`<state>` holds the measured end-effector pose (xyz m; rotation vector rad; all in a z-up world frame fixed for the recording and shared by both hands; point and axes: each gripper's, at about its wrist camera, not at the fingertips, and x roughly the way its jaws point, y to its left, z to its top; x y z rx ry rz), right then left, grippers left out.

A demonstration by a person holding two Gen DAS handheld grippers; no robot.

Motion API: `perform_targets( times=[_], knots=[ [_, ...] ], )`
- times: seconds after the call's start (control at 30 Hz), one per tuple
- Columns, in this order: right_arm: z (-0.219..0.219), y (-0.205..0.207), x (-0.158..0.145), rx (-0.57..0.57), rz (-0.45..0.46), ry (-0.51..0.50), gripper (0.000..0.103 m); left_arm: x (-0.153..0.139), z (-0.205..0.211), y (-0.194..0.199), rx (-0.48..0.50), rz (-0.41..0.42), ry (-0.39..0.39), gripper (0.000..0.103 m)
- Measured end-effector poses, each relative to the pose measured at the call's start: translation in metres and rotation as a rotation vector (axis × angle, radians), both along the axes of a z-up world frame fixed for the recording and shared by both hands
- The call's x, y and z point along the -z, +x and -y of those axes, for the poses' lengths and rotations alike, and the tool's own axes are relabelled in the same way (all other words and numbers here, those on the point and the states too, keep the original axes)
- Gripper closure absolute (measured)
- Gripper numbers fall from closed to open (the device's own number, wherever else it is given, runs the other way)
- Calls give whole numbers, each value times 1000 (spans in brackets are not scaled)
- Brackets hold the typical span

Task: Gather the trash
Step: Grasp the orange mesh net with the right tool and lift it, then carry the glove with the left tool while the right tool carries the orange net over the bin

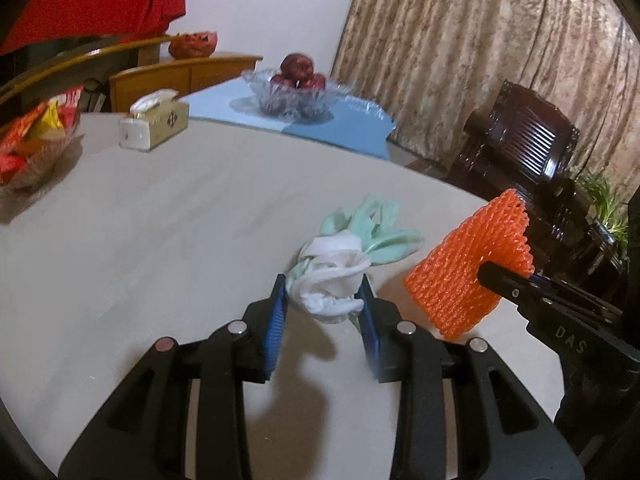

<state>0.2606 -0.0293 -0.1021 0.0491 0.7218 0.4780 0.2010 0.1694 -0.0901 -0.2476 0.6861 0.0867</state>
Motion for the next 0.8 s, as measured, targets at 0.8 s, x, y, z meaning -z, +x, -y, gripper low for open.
perform_targets(
  times=[0.8],
  knots=[
    [89, -66, -75, 95, 178, 17, 78, -65, 89, -29, 160, 129, 44, 70]
  ],
)
